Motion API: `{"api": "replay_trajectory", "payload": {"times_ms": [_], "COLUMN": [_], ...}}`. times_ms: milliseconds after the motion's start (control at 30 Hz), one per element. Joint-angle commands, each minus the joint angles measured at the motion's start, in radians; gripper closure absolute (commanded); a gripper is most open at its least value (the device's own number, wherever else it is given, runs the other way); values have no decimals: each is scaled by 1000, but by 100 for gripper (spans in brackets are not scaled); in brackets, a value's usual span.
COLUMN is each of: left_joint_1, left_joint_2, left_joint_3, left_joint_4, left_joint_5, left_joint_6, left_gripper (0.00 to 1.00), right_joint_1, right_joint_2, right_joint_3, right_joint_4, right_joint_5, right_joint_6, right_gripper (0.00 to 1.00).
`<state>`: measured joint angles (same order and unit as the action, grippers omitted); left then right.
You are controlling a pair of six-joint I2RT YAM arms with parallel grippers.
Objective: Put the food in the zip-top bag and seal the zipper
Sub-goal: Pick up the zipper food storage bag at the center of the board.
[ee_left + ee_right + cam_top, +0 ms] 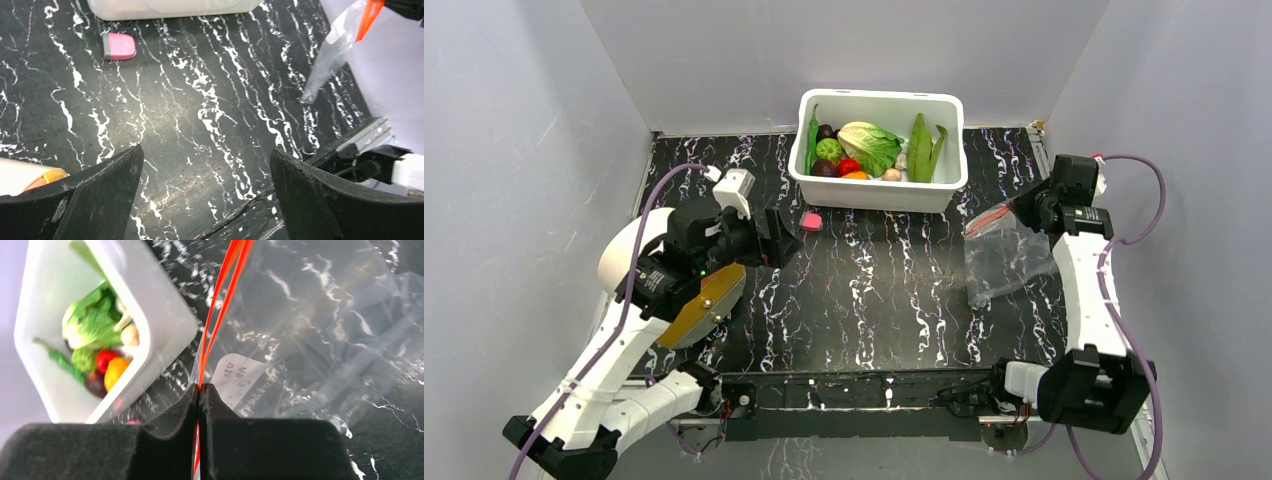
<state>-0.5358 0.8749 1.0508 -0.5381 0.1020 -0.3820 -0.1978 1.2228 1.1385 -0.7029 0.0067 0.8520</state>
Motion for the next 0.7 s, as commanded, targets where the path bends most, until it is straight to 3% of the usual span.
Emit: {"api": "replay_trajectory", "payload": {"times_ms": [0, 167, 300, 433, 667], "left_joint_1": [5, 5, 4, 5, 4], "left_joint_2": [38, 85, 85, 93, 84], "left_joint_3": [93, 111, 96, 68, -3], "left_joint_4": [-45, -55, -13, 44, 114], "left_joint_5": [76, 201, 264, 366, 416], "left_joint_6": [-58, -135, -188, -235, -267], "left_gripper": [6, 2, 2, 6, 14], "right_joint_1": [20, 107, 258, 398, 597], "right_joint_2": [-112, -229, -280, -305, -305], "right_joint_3": [-6, -13, -29, -50, -84], "right_joint_4": [83, 88, 101, 143, 281], "right_joint_5": [-170, -319, -349, -373, -429], "right_joint_6": [-174, -229, -171, -120, -37], "right_gripper": [100, 100, 100, 100, 100]}}
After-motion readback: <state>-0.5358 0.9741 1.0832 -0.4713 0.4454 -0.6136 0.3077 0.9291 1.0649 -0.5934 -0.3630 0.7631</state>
